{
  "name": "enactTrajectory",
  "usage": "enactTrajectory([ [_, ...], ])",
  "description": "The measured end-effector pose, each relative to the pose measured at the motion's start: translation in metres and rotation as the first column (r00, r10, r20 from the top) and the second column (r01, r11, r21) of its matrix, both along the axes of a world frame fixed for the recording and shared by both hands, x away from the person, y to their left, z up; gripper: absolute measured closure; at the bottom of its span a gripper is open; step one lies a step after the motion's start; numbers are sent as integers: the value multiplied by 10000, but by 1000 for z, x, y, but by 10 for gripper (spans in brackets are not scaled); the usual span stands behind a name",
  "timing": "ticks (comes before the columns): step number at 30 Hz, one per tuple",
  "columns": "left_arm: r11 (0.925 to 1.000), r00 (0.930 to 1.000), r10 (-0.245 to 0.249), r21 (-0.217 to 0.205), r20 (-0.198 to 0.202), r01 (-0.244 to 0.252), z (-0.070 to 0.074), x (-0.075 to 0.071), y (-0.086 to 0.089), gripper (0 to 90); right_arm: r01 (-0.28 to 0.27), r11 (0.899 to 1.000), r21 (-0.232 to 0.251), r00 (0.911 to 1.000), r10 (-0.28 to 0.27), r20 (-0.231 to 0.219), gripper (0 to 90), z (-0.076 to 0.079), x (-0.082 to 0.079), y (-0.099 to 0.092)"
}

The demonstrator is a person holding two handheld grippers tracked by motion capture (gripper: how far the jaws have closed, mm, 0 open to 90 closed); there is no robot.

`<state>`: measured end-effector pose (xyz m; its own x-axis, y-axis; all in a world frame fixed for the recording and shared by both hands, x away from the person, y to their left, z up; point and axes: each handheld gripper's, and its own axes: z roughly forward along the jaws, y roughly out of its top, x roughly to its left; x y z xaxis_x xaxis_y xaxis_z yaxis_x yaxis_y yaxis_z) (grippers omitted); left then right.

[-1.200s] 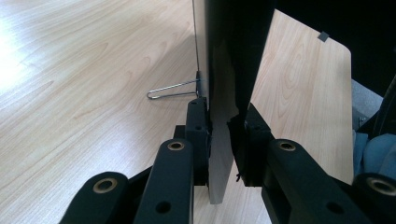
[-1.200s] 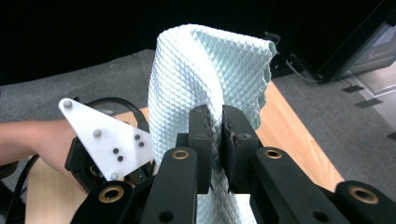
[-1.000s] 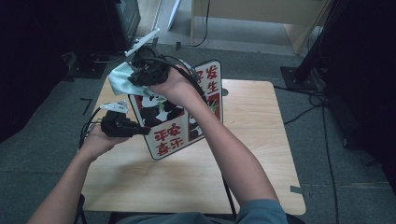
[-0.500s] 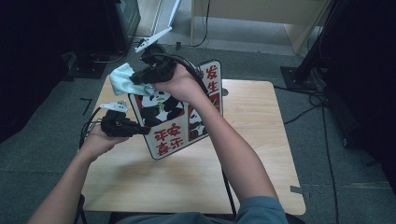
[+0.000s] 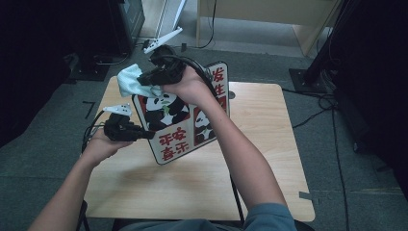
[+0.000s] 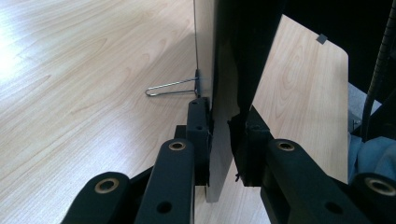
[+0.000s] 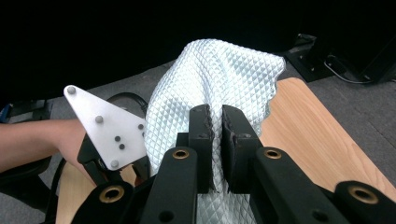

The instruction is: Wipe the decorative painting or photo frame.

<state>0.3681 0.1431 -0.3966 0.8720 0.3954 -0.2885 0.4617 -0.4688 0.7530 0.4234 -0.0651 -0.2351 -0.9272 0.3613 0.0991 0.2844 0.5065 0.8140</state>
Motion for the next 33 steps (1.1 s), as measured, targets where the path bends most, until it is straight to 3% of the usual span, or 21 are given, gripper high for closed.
enactTrajectory([
  [33, 10000, 10000, -6, 9, 35, 6, 0, 0, 0, 793, 692, 9966, 443, 9975, -697, 93, 833, -5, 7, -34],
])
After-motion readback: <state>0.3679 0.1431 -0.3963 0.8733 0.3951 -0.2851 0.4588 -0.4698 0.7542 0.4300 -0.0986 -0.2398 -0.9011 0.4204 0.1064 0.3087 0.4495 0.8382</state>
